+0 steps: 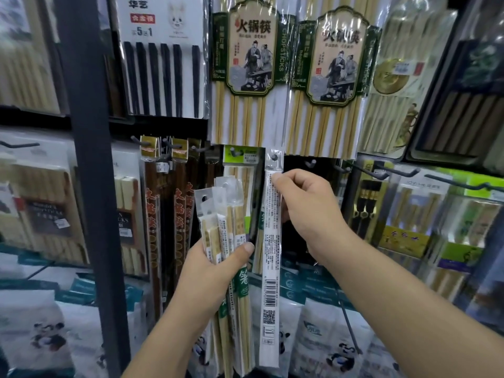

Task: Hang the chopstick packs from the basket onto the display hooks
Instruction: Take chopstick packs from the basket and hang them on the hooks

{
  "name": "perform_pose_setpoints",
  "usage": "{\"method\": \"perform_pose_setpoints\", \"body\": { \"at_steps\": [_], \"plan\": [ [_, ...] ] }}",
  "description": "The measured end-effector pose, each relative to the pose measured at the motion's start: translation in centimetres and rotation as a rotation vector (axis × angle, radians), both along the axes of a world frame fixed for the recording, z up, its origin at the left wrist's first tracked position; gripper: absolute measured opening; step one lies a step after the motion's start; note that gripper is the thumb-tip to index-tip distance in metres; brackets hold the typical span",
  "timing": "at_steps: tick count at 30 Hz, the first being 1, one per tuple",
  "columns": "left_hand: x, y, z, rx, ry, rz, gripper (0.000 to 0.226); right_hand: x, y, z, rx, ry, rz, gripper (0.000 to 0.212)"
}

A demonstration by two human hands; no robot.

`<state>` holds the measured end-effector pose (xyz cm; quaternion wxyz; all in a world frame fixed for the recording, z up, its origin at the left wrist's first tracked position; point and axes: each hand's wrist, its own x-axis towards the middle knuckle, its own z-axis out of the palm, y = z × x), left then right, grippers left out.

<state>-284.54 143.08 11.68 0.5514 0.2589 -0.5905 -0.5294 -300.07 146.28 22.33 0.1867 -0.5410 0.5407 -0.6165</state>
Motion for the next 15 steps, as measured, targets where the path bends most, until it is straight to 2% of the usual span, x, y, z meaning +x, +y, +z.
{"method": "perform_pose_setpoints", "body": {
  "at_steps": [9, 15],
  "plan": [
    [0.6, -0.2, -0.2, -0.012, -0.022, -0.002, 0.024, -0.1, -1.4, -0.4, -0.009, -0.006, -0.067, 0.035],
    [1.2, -0.1, 0.2, -0.022, -0.105, 0.003, 0.023, -1.5, -3.2, -1.9, -0.005, 0.104, -0.156, 0.038]
  ]
}}
